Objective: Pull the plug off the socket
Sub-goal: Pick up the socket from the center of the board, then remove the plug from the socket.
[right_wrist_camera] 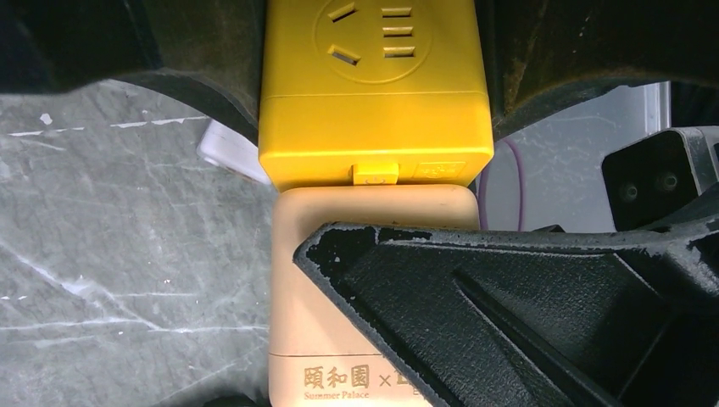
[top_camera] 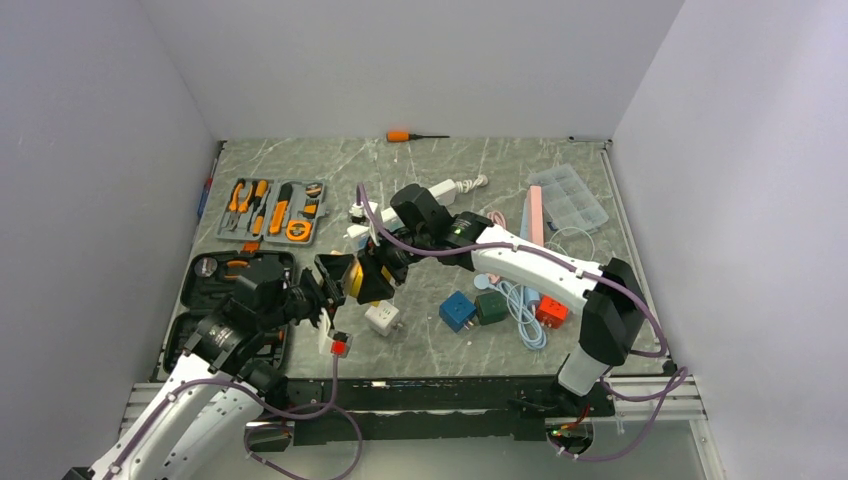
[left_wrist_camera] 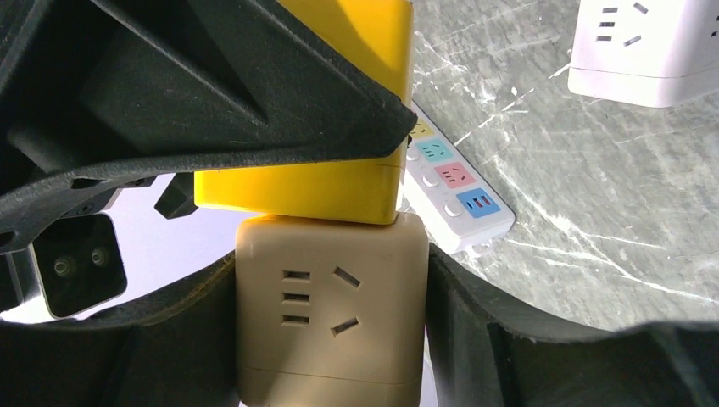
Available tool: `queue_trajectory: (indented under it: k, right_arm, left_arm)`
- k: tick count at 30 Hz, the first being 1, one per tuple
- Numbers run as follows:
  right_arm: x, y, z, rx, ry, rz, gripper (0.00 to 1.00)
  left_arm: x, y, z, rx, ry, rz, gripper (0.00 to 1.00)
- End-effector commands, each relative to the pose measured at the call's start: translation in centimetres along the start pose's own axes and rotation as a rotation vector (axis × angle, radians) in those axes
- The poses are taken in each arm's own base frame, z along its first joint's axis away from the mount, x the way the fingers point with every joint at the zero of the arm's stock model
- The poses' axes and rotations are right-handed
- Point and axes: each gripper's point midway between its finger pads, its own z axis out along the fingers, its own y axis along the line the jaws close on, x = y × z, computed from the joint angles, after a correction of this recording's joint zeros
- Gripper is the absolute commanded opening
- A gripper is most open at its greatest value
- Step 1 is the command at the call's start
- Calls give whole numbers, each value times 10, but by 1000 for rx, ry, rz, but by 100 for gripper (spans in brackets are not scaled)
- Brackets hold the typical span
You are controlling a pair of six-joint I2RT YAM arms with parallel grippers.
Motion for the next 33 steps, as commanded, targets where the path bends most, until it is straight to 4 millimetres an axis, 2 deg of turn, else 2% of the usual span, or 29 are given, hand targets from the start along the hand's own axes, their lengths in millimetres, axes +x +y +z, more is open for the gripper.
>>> queue_trajectory:
  k: [1,3,5,12,21,33]
  right_arm:
    - [-42,26,-13,-62,-115,-94,0]
    - [-37,26,-14,-53,-107,-89,0]
    - [-30,25,-16,-41,-96,-77,0]
    - [0,22,-21,12,-37,-19,0]
    - [28,17,-33,85,-4,22,0]
    - [53,24,-52,123,3,87,0]
  left_arm:
    - [1,8,6,2,1,37,27]
    - [3,8,7,6,13,32,9]
    - [6,7,9,11,24,32,0]
    - [17,-3,11,54,72,45,0]
    - [30,-14,12,98,138,73,0]
    - [67,-46,17,203,317,129,0]
